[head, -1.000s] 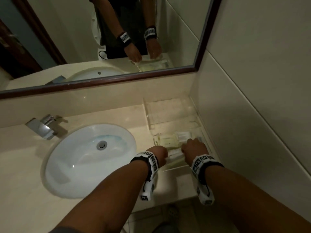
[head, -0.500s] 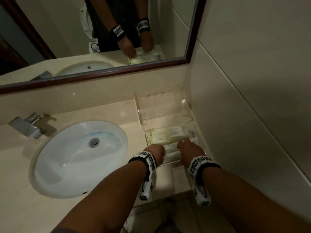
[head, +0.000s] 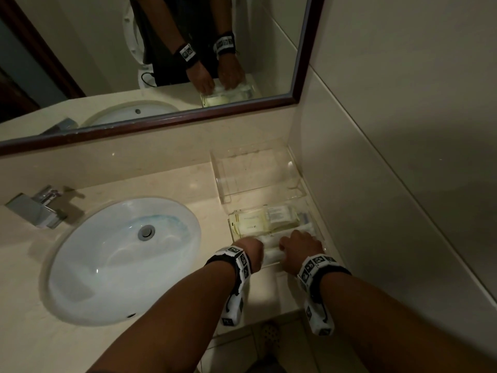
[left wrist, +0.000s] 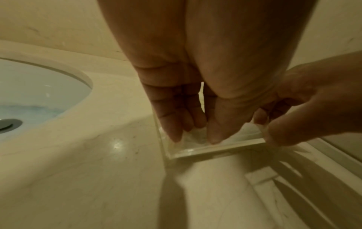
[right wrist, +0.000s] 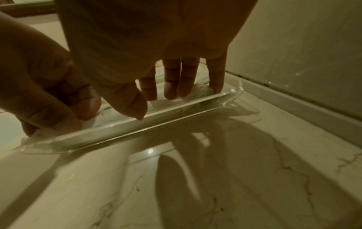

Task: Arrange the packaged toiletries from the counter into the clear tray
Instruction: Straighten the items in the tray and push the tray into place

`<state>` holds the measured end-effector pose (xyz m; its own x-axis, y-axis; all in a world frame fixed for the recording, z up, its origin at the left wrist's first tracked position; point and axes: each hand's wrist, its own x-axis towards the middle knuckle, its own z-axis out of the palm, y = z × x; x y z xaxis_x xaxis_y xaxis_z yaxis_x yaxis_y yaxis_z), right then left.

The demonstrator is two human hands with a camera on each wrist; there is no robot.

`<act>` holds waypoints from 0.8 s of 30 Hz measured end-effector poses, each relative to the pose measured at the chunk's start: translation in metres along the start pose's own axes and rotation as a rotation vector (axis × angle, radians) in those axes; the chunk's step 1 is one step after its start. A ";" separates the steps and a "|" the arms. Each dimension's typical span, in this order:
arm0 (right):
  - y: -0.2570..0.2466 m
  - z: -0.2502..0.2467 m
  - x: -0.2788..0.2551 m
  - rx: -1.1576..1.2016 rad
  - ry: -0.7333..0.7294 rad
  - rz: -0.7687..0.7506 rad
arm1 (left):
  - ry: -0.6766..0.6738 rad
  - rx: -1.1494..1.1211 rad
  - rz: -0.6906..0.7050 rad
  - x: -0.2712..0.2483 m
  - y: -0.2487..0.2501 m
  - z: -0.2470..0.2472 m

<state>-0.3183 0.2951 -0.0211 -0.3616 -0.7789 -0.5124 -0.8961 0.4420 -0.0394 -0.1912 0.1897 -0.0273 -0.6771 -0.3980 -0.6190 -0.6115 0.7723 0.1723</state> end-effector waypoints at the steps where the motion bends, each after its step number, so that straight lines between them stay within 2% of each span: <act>1: 0.001 0.000 0.000 0.041 -0.010 -0.004 | -0.010 0.014 0.005 0.000 0.001 -0.001; 5: 0.005 0.001 0.000 0.098 -0.022 -0.027 | -0.029 0.058 0.017 0.000 0.003 -0.002; 9: 0.010 0.003 0.000 0.090 -0.031 -0.061 | 0.013 0.060 0.025 -0.001 0.005 0.001; 12: 0.009 -0.001 -0.001 0.002 -0.041 -0.077 | 0.010 0.061 0.035 -0.003 0.005 -0.001; 16: 0.006 -0.005 -0.003 -0.110 0.014 -0.083 | 0.035 -0.003 -0.010 -0.009 0.001 -0.007; 21: 0.015 -0.007 -0.003 -0.045 -0.096 -0.119 | 0.054 0.009 -0.076 -0.017 -0.002 -0.004; 24: 0.018 -0.008 -0.002 -0.032 -0.086 -0.138 | 0.046 0.014 -0.075 -0.019 0.000 -0.002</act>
<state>-0.3362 0.3014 -0.0144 -0.2124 -0.7896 -0.5757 -0.9439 0.3182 -0.0882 -0.1791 0.1962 -0.0136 -0.6477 -0.4769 -0.5943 -0.6558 0.7459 0.1161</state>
